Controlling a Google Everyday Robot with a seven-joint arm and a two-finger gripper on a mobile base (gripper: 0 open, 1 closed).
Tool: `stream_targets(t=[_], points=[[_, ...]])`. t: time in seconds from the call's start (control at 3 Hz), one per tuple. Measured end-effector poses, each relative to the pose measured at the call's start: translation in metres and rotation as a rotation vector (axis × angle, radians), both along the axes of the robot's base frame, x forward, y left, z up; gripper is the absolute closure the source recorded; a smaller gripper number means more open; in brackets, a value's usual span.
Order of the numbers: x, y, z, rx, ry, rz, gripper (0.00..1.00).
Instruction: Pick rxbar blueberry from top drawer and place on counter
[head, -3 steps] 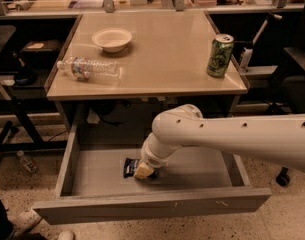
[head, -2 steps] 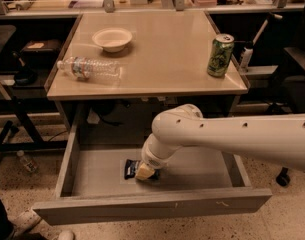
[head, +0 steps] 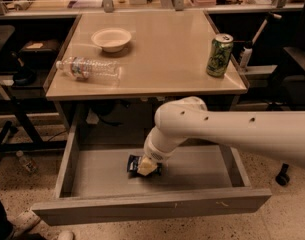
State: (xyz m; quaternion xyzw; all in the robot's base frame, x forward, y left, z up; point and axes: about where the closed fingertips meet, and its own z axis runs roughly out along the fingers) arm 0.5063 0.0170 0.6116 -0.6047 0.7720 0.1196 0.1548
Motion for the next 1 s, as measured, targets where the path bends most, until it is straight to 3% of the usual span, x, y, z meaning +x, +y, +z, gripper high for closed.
stream_targets(t=[0.67,1.0], points=[[0.020,-0.019,0.091,0.013,-0.017,-0.044,1.00],[0.023,-0.032,0.135,-0.002,-0.050,-0.066,1.00]])
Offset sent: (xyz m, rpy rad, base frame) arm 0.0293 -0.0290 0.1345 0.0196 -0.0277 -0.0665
